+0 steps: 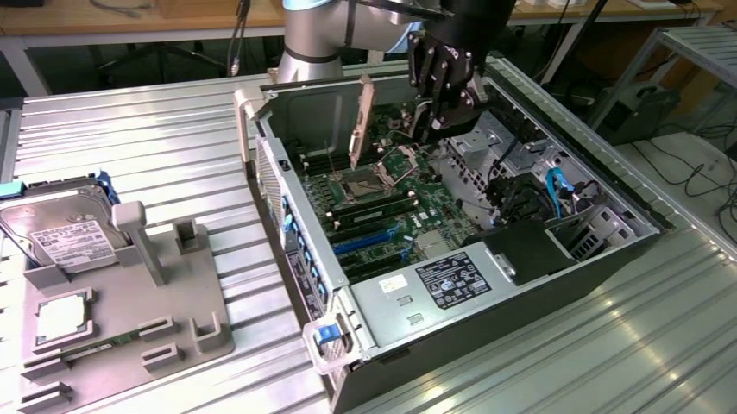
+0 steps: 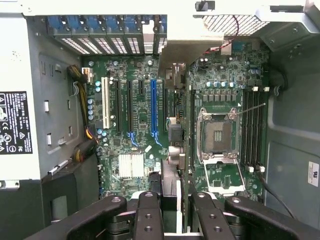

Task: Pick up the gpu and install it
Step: 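Insert the gpu into the slot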

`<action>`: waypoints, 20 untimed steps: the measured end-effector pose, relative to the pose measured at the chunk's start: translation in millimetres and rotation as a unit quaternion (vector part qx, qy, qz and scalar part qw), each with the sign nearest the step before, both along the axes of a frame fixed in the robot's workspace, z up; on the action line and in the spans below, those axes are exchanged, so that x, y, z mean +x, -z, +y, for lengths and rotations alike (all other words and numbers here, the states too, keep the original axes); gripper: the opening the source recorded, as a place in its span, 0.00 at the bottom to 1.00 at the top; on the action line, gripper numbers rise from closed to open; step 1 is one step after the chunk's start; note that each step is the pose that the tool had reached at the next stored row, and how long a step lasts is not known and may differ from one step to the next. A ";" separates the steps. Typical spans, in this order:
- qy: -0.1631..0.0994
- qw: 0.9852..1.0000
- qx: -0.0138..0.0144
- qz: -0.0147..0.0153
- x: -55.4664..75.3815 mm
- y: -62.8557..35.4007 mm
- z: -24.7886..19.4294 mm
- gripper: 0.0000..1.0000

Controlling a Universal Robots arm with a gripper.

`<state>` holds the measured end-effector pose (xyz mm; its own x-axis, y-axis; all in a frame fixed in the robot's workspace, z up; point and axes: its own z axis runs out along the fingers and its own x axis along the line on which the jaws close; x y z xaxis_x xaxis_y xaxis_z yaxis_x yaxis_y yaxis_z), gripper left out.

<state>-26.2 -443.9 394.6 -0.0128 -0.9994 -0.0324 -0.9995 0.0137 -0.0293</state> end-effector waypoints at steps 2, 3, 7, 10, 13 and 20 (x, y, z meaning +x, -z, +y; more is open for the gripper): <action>0.000 1.000 0.000 0.000 -0.8 2.6 0.0 0.28; 0.000 1.000 0.000 0.000 -1.3 3.9 0.0 0.28; 0.000 1.000 0.000 0.000 -1.4 10.1 -2.5 0.28; 0.000 1.000 0.000 0.000 -1.5 13.1 -3.3 0.28; 0.000 1.000 0.000 0.001 -1.7 14.2 -3.3 0.28; 0.000 1.000 0.000 0.003 -2.7 16.4 -3.3 0.28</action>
